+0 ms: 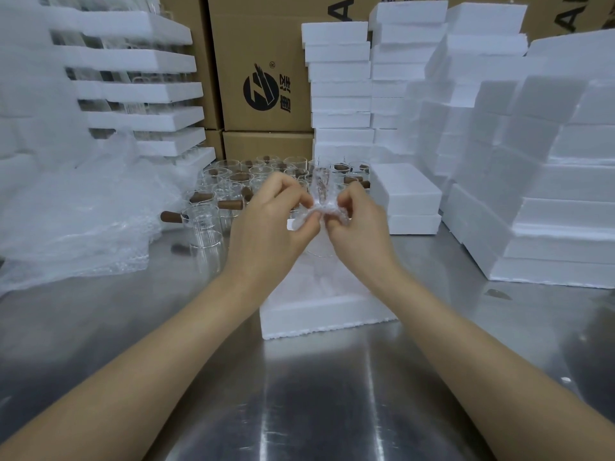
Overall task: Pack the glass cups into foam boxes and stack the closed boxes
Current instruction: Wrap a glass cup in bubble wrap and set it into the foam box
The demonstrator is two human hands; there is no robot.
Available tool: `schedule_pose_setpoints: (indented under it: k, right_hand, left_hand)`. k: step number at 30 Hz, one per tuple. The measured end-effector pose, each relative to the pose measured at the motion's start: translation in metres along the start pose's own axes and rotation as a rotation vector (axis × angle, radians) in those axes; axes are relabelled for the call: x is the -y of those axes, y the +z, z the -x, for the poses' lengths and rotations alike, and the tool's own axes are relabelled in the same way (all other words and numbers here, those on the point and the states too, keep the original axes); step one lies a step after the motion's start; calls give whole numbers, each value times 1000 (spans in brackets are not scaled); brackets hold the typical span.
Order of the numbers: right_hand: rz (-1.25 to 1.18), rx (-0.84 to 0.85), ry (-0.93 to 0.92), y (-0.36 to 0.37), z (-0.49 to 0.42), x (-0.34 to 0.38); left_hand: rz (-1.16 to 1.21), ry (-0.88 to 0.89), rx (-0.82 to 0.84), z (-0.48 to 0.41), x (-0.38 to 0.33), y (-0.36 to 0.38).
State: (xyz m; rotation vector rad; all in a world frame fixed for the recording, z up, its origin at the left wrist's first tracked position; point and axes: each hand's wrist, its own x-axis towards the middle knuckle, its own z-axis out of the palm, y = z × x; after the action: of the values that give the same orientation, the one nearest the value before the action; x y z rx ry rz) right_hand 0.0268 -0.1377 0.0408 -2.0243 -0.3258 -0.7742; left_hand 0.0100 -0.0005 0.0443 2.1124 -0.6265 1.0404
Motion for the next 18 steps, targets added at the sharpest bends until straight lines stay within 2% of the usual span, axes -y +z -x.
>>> schedule_pose_setpoints:
  k: [4,9,14,18]
  right_hand:
    - [-18,35,-25,2,2,2]
    - [-189,47,31,2,6,8]
    - [17,104,-65,1,6,13]
    - [-16,122,-83,-3,3,14]
  left_hand:
    - [26,-26,-17,-1,3,1]
    - [89,-123,-87,-7,11,0]
    - [102,-55,-49,-3,5,2]
    - [140,-36,0,-2,1,2]
